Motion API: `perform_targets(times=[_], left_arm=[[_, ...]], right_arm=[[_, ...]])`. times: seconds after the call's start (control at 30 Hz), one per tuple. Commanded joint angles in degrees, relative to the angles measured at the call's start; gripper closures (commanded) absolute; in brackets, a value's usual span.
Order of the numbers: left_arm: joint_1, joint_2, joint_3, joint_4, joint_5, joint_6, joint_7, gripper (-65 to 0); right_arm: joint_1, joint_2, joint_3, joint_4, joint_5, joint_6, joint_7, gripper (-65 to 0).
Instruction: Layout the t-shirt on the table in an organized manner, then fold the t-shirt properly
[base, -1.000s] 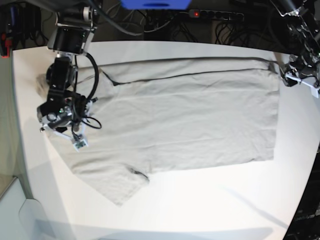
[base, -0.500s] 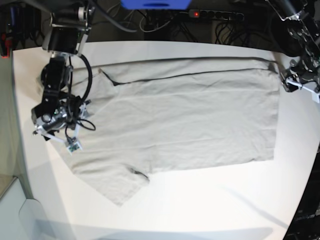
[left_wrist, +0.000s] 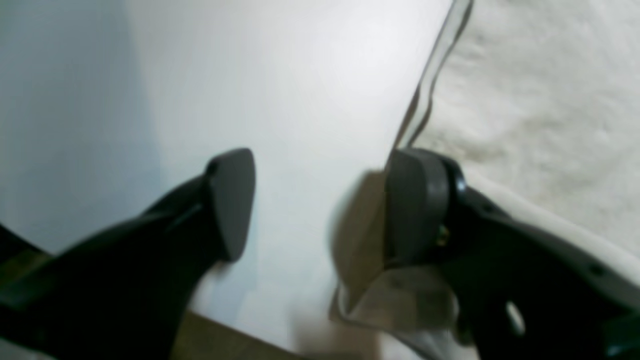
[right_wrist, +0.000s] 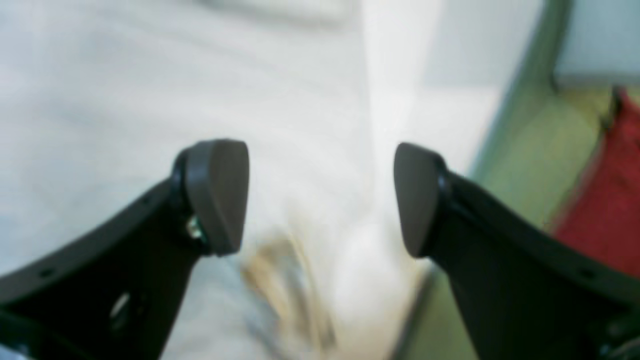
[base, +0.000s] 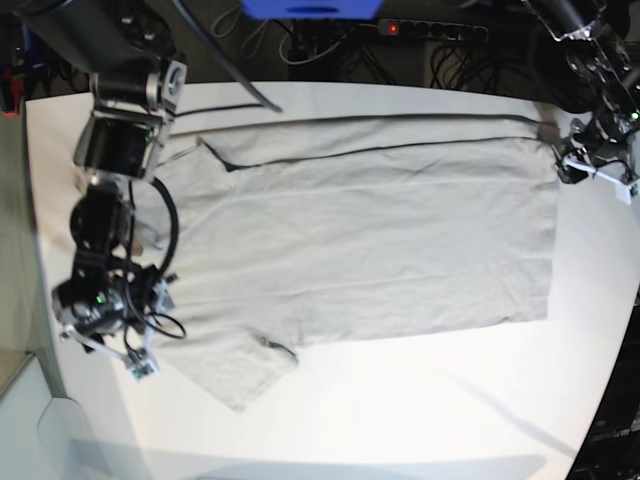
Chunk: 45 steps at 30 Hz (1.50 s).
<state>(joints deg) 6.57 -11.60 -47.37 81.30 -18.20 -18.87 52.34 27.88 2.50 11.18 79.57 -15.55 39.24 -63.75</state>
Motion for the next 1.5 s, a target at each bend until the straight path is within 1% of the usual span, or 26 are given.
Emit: perform_targets(times=[0.0, 0.1, 0.17, 0.23, 0.27, 0.37, 0.5, 0.63, 0.67, 0.7, 0.73, 0.8, 0.87, 0.97, 1.07, 1.17, 1.3, 1.37, 1.47], left_arm=[[-1.60, -1.11, -0.14, 1.21, -0.57, -0.16, -1.22, -41.2], [-2.74, -1.11, -0.14, 1.21, -0.57, -0.16, -1.13, -41.2], [-3.71, -1.11, -0.14, 1.21, -0.57, -0.16, -0.95, -41.2], [-4.50, -1.11, -0.14, 1.21, -0.57, -0.07, 0.72, -41.2], [-5.12, -1.20, -0.14, 1.21, -0.57, -0.07, 1.60, -41.2], [-5.73, -1.46, -0.14, 1.56, -0.57, -0.16, 2.83, -41.2], [-5.73, -1.28, -0.14, 3.76, -0.57, -0.16, 2.83, -41.2], [-5.73, -1.20, -0.14, 4.81, -0.57, 0.02, 2.92, -41.2], [-5.73, -1.20, -0.14, 4.81, -0.57, 0.10, 2.92, -41.2], [-5.82, -1.20, -0.14, 4.81, -0.57, 0.10, 2.92, -41.2], [-5.91, -1.20, -0.14, 4.81, -0.57, 0.10, 2.92, -41.2], [-5.91, -1.11, -0.14, 4.81, -0.57, 0.10, 2.92, -41.2], [-5.91, -1.02, 0.03, 4.73, -0.57, 0.10, 2.92, -41.2], [-6.00, -1.02, 0.12, 4.46, -0.57, 0.10, 2.92, -41.2], [-6.00, -0.93, 0.12, 4.46, -0.57, 0.10, 2.92, -41.2], [-5.82, 0.47, -0.05, 4.73, -0.57, -0.07, 2.92, -41.2], [-5.91, 0.74, 0.21, 4.73, -0.57, -0.07, 2.92, -41.2], [-6.00, 1.53, 0.21, 4.81, -0.57, -0.16, 2.92, -41.2], [-6.00, 2.06, 0.21, 4.81, -0.66, -0.16, 2.92, -41.2]], right_arm=[[2.58, 0.35, 0.29, -1.81, -0.23, 0.76, 2.16, -45.6], [5.31, 0.44, 0.29, -10.34, -0.23, 0.76, 10.25, -45.6], [6.54, 1.41, 0.38, -15.70, -0.23, 0.76, 16.76, -45.6], [7.95, 2.02, 0.38, -21.24, -0.23, 0.76, 22.73, -45.6], [8.82, 2.29, 0.38, -23.61, -0.23, 0.76, 24.84, -45.6], [11.29, 4.49, 0.56, -29.77, 0.12, 0.76, 30.21, -45.8], [12.69, 6.68, 3.46, -36.27, 0.12, 0.76, 39.70, -45.9], [14.98, 9.06, 4.34, -43.92, 0.03, 0.76, 46.12, -45.9], [15.68, 9.67, 4.42, -45.86, 0.03, 0.45, 47.35, -45.9], [16.03, 10.46, 4.86, -48.14, 0.12, -1.93, 48.76, -45.9], [16.39, 11.08, 5.39, -50.08, 0.12, -3.51, 50.16, -45.9], [16.56, 12.31, 6.45, -53.15, 0.12, -4.91, 53.86, -45.9], [16.56, 12.84, 6.89, -53.77, 0.12, -6.06, 56.84, -45.9], [16.56, 13.54, 6.89, -53.77, 0.12, -8.78, 58.43, -45.9], [16.56, 13.98, 6.89, -53.68, 0.12, -11.95, 58.78, -45.9], [16.12, 14.95, 6.89, -53.86, 0.12, -12.21, 58.34, -45.9], [14.54, 15.12, 6.97, -53.42, 0.21, -12.21, 58.78, -45.9], [14.19, 15.30, 6.97, -53.42, 1.79, -12.21, 58.78, -45.8], [12.43, 16.88, 6.97, -53.50, 5.84, -12.21, 58.51, -45.8]])
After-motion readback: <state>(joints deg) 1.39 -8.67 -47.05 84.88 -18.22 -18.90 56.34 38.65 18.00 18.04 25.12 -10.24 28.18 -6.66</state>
